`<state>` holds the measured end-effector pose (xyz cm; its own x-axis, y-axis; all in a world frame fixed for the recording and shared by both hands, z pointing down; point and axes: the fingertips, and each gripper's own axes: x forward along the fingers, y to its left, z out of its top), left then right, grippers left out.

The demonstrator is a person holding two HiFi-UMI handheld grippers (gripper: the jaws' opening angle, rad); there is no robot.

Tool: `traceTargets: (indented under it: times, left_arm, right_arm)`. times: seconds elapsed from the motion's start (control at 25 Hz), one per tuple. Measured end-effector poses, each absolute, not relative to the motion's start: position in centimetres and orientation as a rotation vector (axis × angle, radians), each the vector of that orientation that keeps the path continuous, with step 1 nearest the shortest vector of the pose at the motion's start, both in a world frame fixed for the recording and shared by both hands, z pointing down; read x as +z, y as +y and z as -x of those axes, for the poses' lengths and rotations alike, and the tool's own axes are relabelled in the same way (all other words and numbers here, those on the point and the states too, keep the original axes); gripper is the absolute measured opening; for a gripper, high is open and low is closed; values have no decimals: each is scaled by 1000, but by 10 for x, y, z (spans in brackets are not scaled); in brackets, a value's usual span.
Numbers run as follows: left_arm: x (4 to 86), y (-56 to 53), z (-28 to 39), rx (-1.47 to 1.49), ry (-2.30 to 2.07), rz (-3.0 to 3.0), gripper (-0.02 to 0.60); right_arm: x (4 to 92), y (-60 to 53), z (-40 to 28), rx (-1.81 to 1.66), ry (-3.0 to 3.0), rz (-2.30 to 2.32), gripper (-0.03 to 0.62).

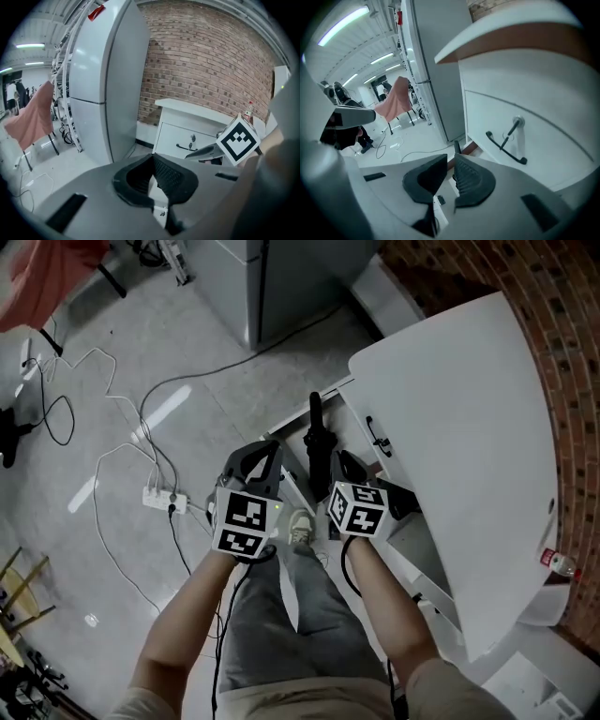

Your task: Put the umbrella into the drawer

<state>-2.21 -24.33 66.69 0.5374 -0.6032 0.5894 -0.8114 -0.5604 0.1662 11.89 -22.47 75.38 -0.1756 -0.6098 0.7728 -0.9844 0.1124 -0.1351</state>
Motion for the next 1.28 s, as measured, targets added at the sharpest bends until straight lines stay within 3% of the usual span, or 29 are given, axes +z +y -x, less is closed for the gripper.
traceTargets:
  times: [0.56,0.96,1.28]
  left_arm:
    - [476,-234,51,519,-1231,-2424,6]
    - [340,-240,74,450,-1352,-2586,6]
    - [212,-215,83,338,-1500,-2735,6]
  right_arm:
    - [505,-233,-71,773,-2159,-1537,12]
    - [309,-238,-50,207,-2311,-1545,8]
    - [181,-211,-48,61,-2499,-1530,8]
